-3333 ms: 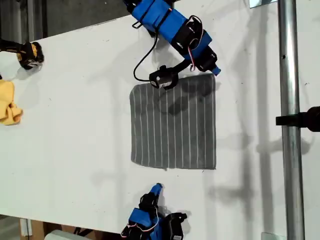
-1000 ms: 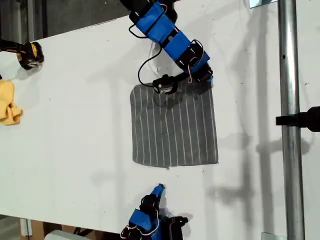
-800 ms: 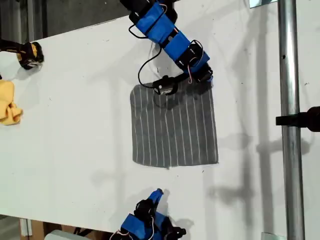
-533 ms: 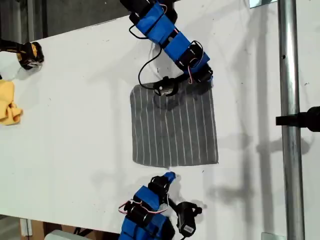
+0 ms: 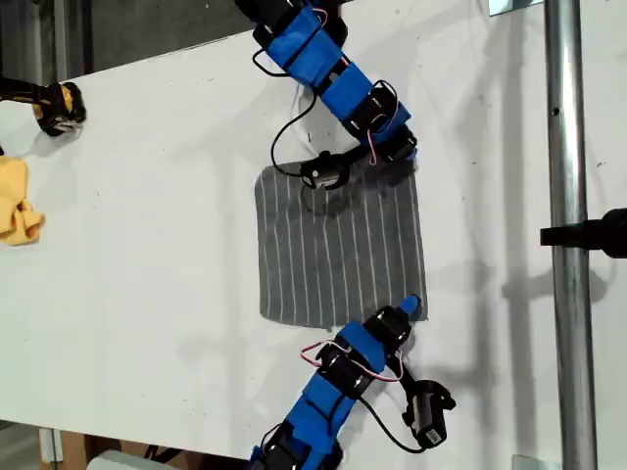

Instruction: Grasp corners of a towel and fold twice.

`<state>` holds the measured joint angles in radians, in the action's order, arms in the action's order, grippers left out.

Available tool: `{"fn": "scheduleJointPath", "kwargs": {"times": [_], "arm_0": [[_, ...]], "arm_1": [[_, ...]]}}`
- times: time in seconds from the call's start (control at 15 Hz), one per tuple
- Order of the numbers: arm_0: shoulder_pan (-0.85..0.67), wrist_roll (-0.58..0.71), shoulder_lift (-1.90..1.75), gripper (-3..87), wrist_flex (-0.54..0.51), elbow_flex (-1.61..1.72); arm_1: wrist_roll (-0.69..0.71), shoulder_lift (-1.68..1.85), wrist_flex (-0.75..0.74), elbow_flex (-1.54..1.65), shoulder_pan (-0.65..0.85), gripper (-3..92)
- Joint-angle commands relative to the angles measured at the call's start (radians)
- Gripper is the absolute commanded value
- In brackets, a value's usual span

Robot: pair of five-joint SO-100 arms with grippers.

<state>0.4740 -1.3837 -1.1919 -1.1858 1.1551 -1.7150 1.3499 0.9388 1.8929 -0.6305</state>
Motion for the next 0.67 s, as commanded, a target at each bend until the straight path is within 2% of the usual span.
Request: {"fn": "scheduleJointPath", "kwargs": {"times": [0.0, 0.13, 0.6], "arm_0": [[0.026, 0.028, 0.026, 26.7, -0.034, -0.057], [0.043, -0.017, 0.107, 29.0, -0.107, -0.06], [0.003, -0.028, 0.336, 30.3, -0.123, -0.207]], "arm_1": [[0.011, 0.021, 0.011, -0.018, 0.029, -0.2], [0.015, 0.025, 0.012, -0.018, 0.031, -0.2], [0.008, 0.032, 0.015, -0.02, 0.026, -0.2]]}}
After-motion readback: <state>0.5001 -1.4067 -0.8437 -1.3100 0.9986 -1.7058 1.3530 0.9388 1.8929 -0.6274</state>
